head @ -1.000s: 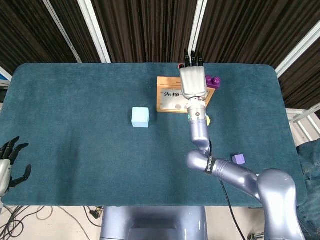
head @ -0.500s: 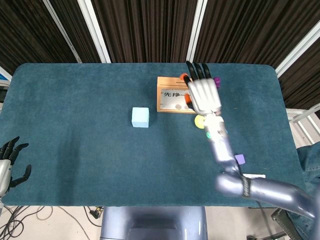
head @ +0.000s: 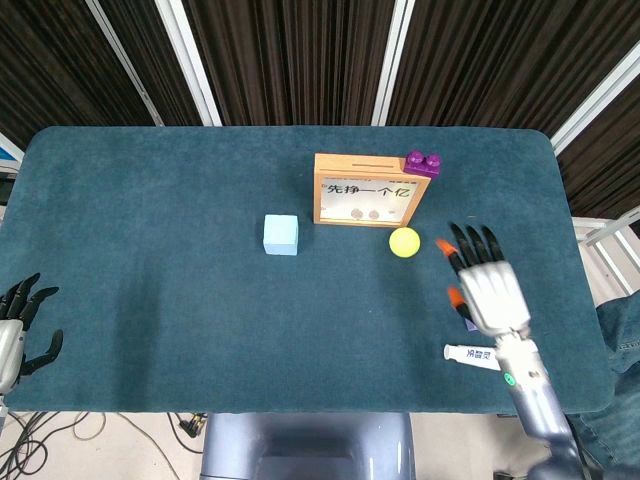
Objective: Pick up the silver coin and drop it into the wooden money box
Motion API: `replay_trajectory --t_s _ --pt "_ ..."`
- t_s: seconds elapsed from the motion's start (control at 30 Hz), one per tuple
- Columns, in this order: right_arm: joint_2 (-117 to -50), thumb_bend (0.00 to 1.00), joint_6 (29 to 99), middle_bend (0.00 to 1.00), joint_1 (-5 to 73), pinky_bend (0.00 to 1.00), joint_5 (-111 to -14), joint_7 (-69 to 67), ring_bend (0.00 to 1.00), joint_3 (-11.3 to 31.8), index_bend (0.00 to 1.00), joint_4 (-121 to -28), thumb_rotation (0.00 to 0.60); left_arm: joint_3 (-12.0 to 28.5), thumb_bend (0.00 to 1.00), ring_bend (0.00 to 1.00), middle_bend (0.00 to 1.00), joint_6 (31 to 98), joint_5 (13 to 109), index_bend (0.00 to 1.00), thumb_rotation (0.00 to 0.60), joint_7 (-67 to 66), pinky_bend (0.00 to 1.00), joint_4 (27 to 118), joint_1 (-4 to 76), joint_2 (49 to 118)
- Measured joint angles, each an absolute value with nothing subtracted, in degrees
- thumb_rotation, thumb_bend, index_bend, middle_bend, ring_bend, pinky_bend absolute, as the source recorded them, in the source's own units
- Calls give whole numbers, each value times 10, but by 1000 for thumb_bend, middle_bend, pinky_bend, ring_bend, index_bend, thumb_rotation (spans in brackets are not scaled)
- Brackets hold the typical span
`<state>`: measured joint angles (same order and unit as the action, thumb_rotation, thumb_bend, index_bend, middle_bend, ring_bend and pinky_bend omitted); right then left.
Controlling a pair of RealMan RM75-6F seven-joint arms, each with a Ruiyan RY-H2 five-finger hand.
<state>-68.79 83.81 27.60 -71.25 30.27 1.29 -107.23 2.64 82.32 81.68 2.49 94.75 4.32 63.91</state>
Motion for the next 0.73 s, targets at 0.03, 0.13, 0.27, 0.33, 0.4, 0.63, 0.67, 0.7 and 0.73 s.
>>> replay_trajectory --t_s 0.03,0.13,0.27,0.33,0.4,0.63,0.67,0.7,0.73 --pt "-689 449 850 3 260 0 -716 296 0 5 158 -1067 600 26 425 0 5 825 817 201 600 24 97 947 43 639" --pt "-695 450 888 3 217 0 -732 265 0 -14 157 -1036 600 26 425 0 5 826 818 201 600 22 97 947 42 640" --pt "-706 449 918 3 179 0 -755 222 0 -27 155 -979 600 26 425 0 6 829 821 184 600 19 97 944 42 642" --pt "-711 446 927 3 161 0 -769 198 0 -31 141 -948 600 27 425 0 5 832 822 158 600 17 97 943 42 644" --pt "-715 438 933 3 145 0 -785 180 0 -34 123 -926 600 27 425 0 6 834 822 133 600 15 97 942 41 645" --pt "-716 434 934 3 120 0 -790 194 0 -33 119 -926 600 28 425 0 6 838 821 129 600 8 97 940 40 646" --pt "-715 435 933 3 117 0 -791 194 0 -33 119 -927 600 29 425 0 6 839 822 130 600 8 97 940 40 646" --pt "-714 435 932 3 113 0 -792 193 0 -32 119 -931 600 29 425 0 6 838 822 130 600 9 97 940 40 647" --pt "-712 435 932 3 110 0 -793 191 0 -32 119 -933 600 29 425 0 6 838 822 130 600 10 97 940 40 647"
